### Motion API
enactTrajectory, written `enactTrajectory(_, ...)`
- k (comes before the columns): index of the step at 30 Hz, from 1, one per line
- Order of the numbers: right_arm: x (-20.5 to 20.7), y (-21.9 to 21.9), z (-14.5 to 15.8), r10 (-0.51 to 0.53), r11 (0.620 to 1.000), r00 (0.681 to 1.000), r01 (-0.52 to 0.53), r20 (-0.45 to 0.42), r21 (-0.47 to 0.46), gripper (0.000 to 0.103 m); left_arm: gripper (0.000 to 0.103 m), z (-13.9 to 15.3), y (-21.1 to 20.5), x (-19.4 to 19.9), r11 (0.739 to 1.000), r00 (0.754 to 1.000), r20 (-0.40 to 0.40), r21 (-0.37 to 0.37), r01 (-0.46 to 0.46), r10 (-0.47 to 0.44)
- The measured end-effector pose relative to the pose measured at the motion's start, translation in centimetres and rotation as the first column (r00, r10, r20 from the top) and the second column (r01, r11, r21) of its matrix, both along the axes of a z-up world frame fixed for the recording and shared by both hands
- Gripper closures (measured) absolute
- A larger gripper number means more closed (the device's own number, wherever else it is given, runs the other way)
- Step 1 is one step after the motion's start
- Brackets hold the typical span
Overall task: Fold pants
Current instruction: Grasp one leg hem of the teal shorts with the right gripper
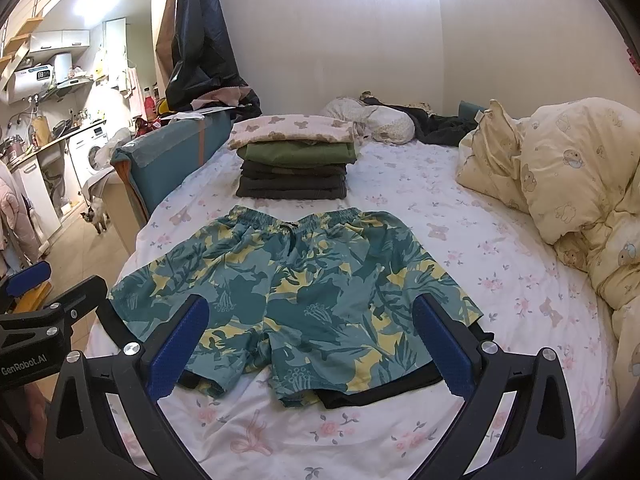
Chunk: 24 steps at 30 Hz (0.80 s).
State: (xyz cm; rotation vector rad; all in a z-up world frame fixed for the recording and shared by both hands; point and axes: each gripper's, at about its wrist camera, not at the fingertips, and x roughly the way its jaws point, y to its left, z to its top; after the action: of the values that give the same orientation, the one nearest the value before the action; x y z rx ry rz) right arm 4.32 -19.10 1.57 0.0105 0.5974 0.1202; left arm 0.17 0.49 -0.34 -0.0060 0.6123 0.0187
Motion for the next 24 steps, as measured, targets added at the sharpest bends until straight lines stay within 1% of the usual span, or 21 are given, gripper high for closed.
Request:
enactTrajectory(5, 0.0, 0.0, 0.0, 0.001, 1.000, 1.000, -0.001, -0.004, 0.003, 0.000, 0.001, 0.1, -0.1, 0.0, 1.000, 1.000, -0.009, -0.003, -0.001, 0.001)
enactTrajectory(7, 0.2, -0.4, -0.3, 0.002, 1.000, 0.999, -0.001, -0.035, 0.027, 0.000, 0.001, 0.1, 0.0, 0.1, 1.000, 0.999, -0.042, -0.014, -0.025, 0.024)
enactTrajectory(8, 0.6, -1.0, -0.4, 0.006, 0.998, 0.997, -0.001, -0.078, 0.062, 0.000, 0.000, 0.3, 0.2, 0.0, 0.999, 0.998, -0.053, -0.043, -0.026, 0.024)
enactTrajectory(10, 1.5, -3.3, -1.4, 0.020, 0.979, 0.982, 0.018, -0.189, 0.201, 0.000, 0.001, 0.6, 0.2, 0.2, 0.998, 0.998, -0.056, -0.059, -0.015, 0.012)
enactTrajectory(11, 2.1, -4.7, -2.6, 0.029, 0.957, 0.966, 0.047, -0.258, 0.285, 0.000, 0.001, 0.6, 0.1, 0.5, 0.998, 0.998, -0.064, -0.055, -0.011, 0.007)
enactTrajectory(12, 3.0, -6.4, -4.9, 0.049, 0.919, 0.931, 0.100, -0.362, 0.382, 0.000, 0.001, 0.6, 0.1, 1.1, 0.999, 0.997, -0.079, -0.048, -0.004, 0.000)
enactTrajectory(13, 3.6, -7.7, -6.8, 0.046, 0.887, 0.899, 0.163, -0.435, 0.433, 0.000, 0.001, 0.5, 0.0, 1.5, 0.999, 0.995, -0.095, -0.044, -0.004, 0.000)
enactTrajectory(14, 4.1, -9.4, -9.3, -0.004, 0.854, 0.850, 0.277, -0.527, 0.440, 0.000, 0.001, 0.5, 0.1, 2.0, 0.999, 0.992, -0.124, -0.050, -0.017, 0.011)
enactTrajectory(15, 4.4, -10.4, -10.8, -0.038, 0.838, 0.819, 0.338, -0.572, 0.428, 0.000, 0.001, 0.3, 0.3, 2.3, 0.998, 0.990, -0.142, -0.066, -0.025, 0.015)
enactTrajectory(16, 4.8, -11.4, -12.0, -0.054, 0.818, 0.795, 0.382, -0.604, 0.430, 0.000, 0.001, 0.2, 0.6, 2.6, 0.994, 0.986, -0.167, -0.107, -0.027, 0.009)
enactTrajectory(17, 5.2, -12.4, -13.2, -0.062, 0.797, 0.778, 0.416, -0.625, 0.438, 0.002, 0.001, 0.0, 0.8, 2.7, 0.991, 0.983, -0.184, -0.135, -0.025, 0.000)
enactTrajectory(18, 5.7, -13.5, -14.2, -0.084, 0.779, 0.760, 0.454, -0.645, 0.433, 0.006, 0.001, -0.1, 0.9, 2.8, 0.989, 0.981, -0.195, -0.142, -0.027, -0.001)
enactTrajectory(19, 6.2, -14.3, -14.9, -0.107, 0.768, 0.748, 0.480, -0.655, 0.424, 0.008, 0.001, -0.4, 1.0, 3.0, 0.990, 0.977, -0.213, -0.138, -0.038, 0.008)
enactTrajectory(20, 6.7, -15.1, -15.3, -0.143, 0.766, 0.741, 0.503, -0.656, 0.401, 0.020, 0.001, -0.6, 1.0, 3.2, 0.990, 0.973, -0.229, -0.133, -0.048, 0.016)
enactTrajectory(21, 7.2, -15.8, -15.4, -0.218, 0.776, 0.733, 0.531, -0.645, 0.341, 0.022, 0.001, -0.8, 1.1, 3.5, 0.988, 0.967, -0.254, -0.137, -0.064, 0.028)
enactTrajectory(22, 7.6, -16.5, -15.4, -0.285, 0.765, 0.725, 0.566, -0.627, 0.308, 0.022, 0.001, -1.0, 1.1, 3.8, 0.986, 0.960, -0.277, -0.147, -0.076, 0.032)
enactTrajectory(23, 8.1, -17.1, -15.4, -0.313, 0.752, 0.719, 0.587, -0.620, 0.300, 0.022, 0.001, -1.1, 1.3, 4.0, 0.983, 0.954, -0.297, -0.160, -0.085, 0.034)
enactTrajectory(24, 8.7, -17.8, -15.6, -0.354, 0.747, 0.707, 0.608, -0.612, 0.270, 0.023, 0.001, -1.0, 1.3, 4.1, 0.981, 0.952, -0.303, -0.175, -0.086, 0.029)
